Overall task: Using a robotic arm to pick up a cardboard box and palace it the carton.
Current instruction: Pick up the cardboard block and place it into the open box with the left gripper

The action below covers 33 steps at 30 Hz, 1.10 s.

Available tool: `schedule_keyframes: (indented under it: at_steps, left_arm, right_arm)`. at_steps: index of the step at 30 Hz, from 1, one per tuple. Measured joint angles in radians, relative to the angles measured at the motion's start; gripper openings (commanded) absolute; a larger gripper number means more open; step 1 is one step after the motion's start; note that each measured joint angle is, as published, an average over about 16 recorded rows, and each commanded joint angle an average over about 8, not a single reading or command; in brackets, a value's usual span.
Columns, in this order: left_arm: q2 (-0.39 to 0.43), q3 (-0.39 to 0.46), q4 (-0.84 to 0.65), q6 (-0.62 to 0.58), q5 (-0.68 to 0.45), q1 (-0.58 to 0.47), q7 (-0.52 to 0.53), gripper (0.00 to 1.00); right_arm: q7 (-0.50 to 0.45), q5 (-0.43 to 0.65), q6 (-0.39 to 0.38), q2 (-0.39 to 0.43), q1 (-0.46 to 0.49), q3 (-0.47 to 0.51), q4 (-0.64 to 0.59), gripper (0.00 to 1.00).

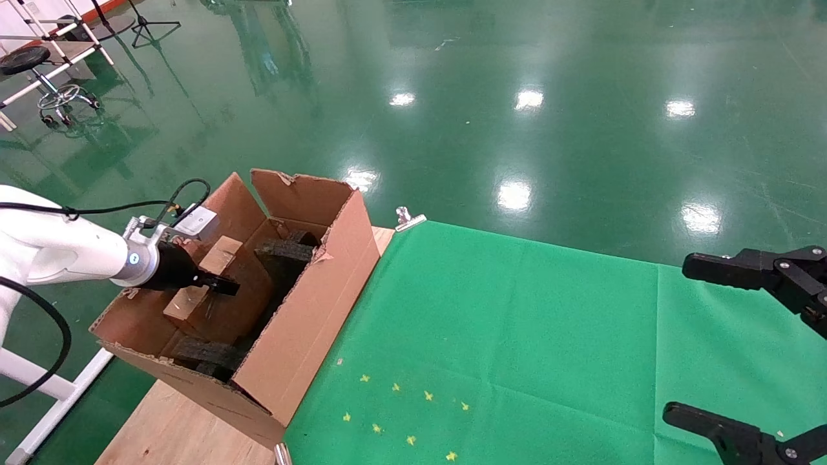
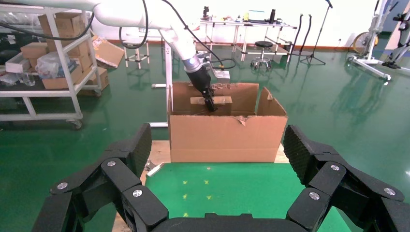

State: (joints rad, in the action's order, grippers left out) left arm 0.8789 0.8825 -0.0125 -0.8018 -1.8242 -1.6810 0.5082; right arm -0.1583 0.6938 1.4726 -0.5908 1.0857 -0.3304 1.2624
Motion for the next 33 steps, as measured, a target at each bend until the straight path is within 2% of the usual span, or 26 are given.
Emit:
schedule_keyframes:
  at_steps: [23, 27, 33]
  left_arm:
    - [-0.008, -0.002, 0.002, -0.019, 0.000, -0.013, -0.006, 1.00]
    - [-0.027, -0.020, 0.015, -0.061, 0.027, -0.037, -0.014, 1.00]
    - [-0.084, -0.066, 0.054, -0.191, 0.094, -0.099, -0.046, 1.00]
  right_arm:
    - [0.000, 0.000, 0.000, 0.000, 0.000, 0.000, 0.000, 1.00]
    - [0.000, 0.000, 0.000, 0.000, 0.000, 0.000, 0.000, 1.00]
    - [0.000, 0.000, 0.000, 0.000, 0.000, 0.000, 0.000, 1.00]
